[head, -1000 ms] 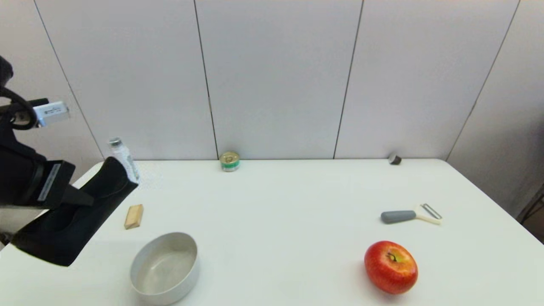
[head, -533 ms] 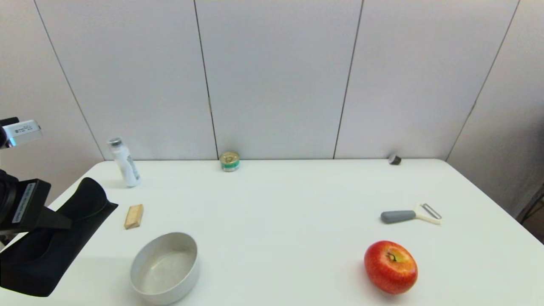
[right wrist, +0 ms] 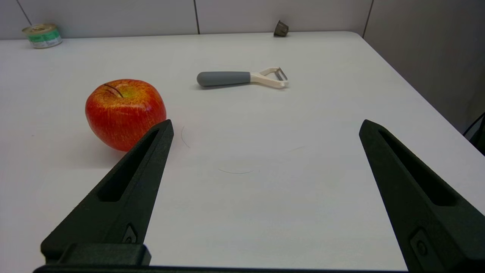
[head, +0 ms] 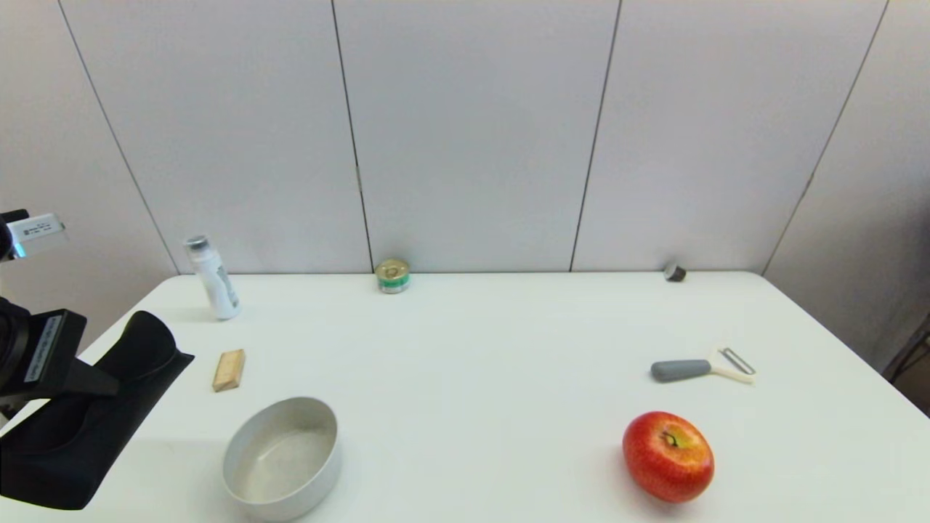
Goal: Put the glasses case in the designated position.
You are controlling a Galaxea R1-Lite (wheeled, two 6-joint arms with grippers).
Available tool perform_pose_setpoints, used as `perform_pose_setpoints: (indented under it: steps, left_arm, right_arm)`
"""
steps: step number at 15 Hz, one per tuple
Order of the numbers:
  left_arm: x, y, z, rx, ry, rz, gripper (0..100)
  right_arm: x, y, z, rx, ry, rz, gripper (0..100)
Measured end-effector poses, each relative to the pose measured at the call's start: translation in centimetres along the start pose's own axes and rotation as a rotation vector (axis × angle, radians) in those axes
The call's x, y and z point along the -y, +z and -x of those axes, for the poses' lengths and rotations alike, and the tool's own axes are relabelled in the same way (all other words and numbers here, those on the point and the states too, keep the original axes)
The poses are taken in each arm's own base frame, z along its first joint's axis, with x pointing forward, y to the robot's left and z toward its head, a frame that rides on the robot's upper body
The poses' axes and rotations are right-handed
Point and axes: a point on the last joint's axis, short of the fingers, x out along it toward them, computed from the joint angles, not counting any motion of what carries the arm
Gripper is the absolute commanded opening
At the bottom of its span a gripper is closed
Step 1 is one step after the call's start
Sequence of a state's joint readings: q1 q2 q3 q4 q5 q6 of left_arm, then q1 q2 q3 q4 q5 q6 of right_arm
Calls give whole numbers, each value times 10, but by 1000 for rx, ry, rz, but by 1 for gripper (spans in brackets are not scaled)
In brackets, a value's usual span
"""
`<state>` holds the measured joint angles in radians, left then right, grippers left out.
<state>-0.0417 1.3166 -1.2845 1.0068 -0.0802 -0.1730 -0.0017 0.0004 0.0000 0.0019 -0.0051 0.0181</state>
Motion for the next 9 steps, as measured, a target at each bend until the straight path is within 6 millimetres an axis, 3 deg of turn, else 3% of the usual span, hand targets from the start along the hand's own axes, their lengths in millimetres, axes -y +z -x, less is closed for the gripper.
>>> perform_pose_setpoints:
  steps: [9]
  left_arm:
    - [-3, -2, -1, -1, 11, 11, 0]
  right_arm:
    - [0, 0, 0, 0, 0, -1, 100]
